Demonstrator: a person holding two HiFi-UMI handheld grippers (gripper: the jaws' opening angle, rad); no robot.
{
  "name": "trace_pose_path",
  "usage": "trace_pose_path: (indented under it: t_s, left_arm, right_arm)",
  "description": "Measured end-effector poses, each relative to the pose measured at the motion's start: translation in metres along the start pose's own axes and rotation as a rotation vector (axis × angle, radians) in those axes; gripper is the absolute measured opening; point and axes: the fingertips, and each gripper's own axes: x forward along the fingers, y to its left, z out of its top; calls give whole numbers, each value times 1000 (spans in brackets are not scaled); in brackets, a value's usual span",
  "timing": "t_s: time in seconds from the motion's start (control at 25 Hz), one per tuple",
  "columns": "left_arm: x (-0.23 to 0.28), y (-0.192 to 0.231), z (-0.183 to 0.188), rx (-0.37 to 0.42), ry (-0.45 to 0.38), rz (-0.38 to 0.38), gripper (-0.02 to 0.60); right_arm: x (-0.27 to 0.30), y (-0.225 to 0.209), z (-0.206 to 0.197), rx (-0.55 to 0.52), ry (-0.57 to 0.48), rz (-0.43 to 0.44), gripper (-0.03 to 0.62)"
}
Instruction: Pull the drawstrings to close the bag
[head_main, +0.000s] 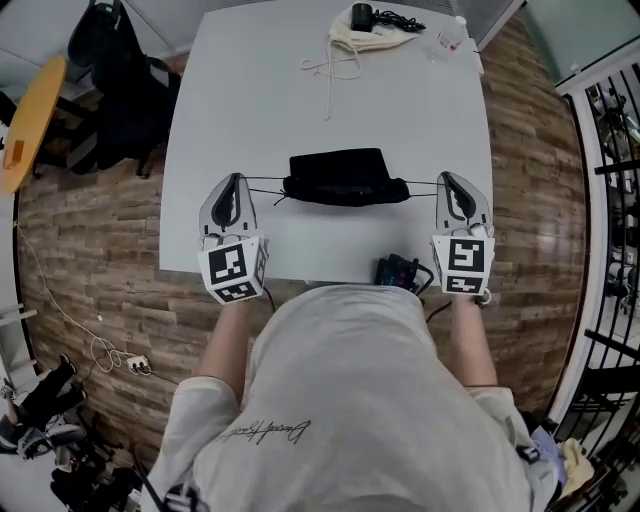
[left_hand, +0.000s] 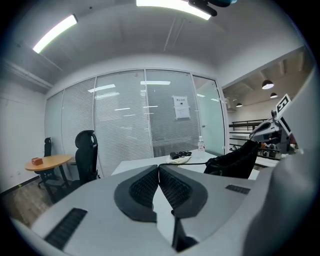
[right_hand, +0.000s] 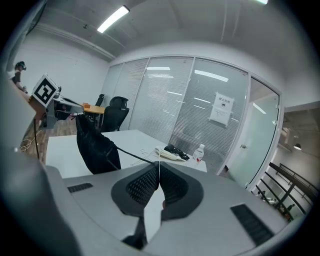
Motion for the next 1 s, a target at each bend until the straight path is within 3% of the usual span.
trace_pose_path:
  t_s: [0.24,1.0]
  left_arm:
    - [-4,8,3,1,-6,19,38]
    - [-12,28,20,20,-61,89,17]
  right_arm:
    - [-1,-5,5,-4,-14,-26,25]
    - [-9,-29,1,48,-16,-117,23]
